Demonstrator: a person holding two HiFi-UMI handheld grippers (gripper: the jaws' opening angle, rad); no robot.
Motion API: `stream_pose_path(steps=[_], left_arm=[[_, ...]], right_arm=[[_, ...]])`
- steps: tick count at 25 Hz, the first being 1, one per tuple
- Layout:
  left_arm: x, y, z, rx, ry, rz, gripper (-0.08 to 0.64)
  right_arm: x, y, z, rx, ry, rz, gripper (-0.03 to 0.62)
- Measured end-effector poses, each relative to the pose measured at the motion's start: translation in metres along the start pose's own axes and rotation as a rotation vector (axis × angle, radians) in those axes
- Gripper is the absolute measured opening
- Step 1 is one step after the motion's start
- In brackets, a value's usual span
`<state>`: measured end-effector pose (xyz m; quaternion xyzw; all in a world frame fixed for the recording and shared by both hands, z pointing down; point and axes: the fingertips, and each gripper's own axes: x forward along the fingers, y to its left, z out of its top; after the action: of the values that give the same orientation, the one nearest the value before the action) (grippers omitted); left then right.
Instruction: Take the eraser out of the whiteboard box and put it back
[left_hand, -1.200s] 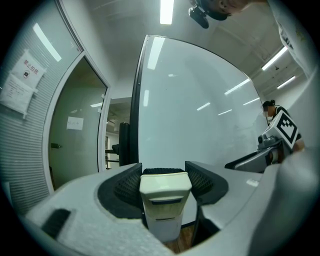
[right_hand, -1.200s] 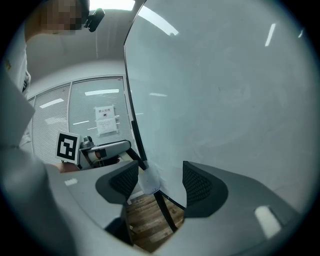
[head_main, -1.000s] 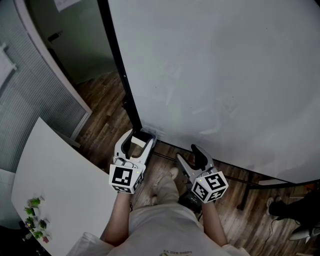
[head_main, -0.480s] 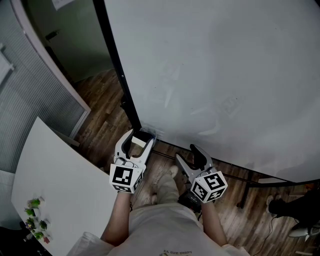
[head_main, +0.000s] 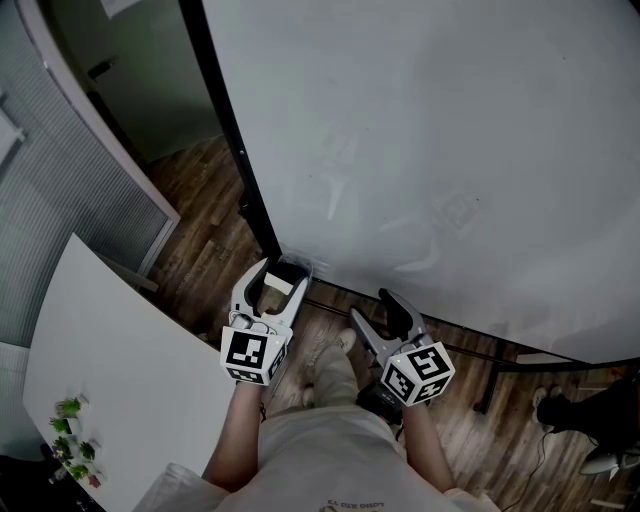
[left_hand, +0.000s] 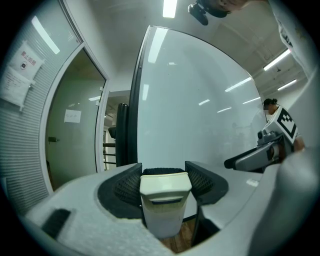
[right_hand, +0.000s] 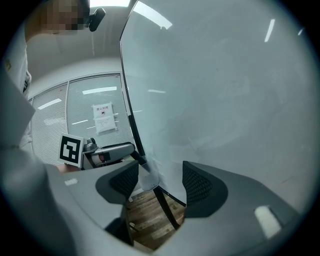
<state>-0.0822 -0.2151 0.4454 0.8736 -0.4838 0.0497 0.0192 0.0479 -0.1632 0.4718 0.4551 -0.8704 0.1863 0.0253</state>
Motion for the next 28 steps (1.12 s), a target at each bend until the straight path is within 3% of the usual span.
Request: stream_pose_path(steps=[13, 19, 28], left_arm=[[0.013, 0.000, -0.020, 0.014, 0.049, -0.009, 0.267], [0.020, 0.001, -0.031, 0.044, 0.080, -0.010, 0.267], [0.024, 0.002, -0.032, 0.053, 0.071, -0.016, 0.268]], right_arm=[[0.004, -0.005, -0.006, 0.013, 0.017, 0.012, 0.276], [0.010, -0.001, -0.011, 0.021, 0.033, 0.056, 0.275], [0.014, 0.001, -0.013, 0.023, 0.041, 0.078, 0.268]])
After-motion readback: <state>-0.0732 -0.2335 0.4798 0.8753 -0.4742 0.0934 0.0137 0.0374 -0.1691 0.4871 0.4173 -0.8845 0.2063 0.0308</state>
